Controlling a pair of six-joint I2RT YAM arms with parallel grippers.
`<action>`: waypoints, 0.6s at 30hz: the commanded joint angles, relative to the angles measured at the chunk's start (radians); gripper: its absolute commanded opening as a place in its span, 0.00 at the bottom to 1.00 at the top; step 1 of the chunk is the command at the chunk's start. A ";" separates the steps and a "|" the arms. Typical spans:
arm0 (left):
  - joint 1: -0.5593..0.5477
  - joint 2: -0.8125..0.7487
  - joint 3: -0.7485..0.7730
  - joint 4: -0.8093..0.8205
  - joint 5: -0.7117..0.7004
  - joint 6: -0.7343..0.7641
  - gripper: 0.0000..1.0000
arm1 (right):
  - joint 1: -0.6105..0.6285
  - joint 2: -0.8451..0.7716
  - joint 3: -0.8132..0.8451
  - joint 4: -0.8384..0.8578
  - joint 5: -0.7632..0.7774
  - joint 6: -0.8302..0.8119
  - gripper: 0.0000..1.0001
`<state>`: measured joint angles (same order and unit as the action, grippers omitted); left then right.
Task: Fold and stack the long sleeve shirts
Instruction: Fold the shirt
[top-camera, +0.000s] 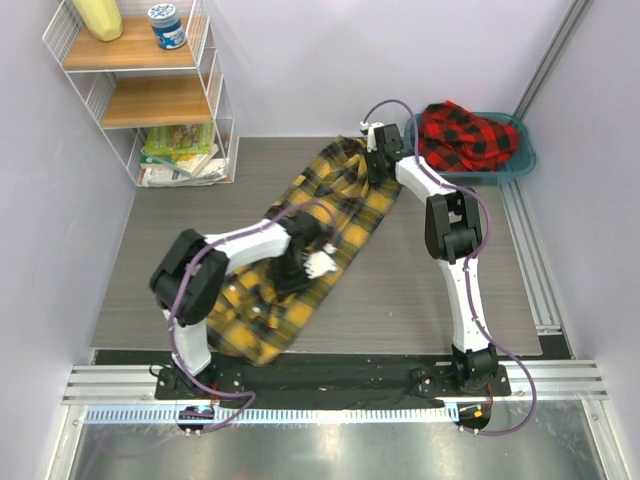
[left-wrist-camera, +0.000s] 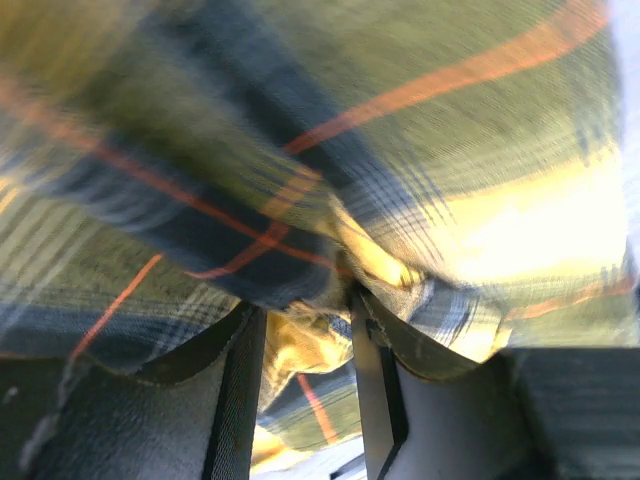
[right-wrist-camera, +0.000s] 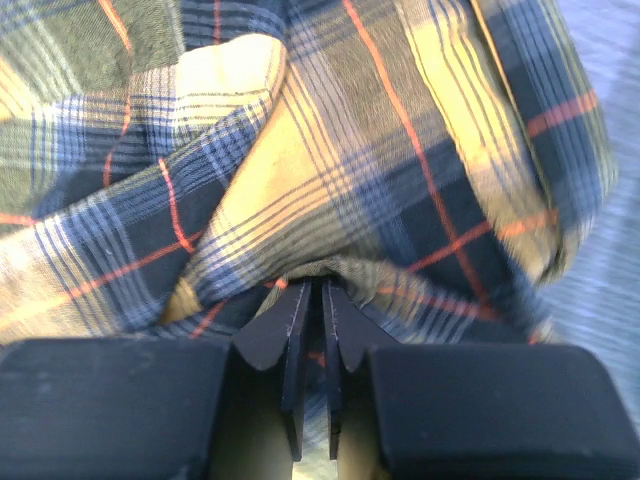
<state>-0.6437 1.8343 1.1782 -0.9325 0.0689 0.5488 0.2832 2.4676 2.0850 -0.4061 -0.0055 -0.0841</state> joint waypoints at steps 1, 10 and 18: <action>-0.191 0.085 0.159 -0.023 0.233 -0.206 0.40 | -0.006 -0.041 0.038 0.004 -0.030 -0.035 0.17; -0.148 -0.229 0.147 -0.042 0.411 -0.291 0.57 | 0.010 -0.225 -0.114 -0.003 -0.140 -0.124 0.19; 0.202 -0.633 0.044 0.154 0.358 -0.272 1.00 | 0.017 -0.380 -0.177 -0.103 -0.146 -0.115 0.23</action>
<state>-0.5476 1.3312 1.2652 -0.9131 0.4274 0.2993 0.2966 2.2204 1.9167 -0.4698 -0.1356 -0.1864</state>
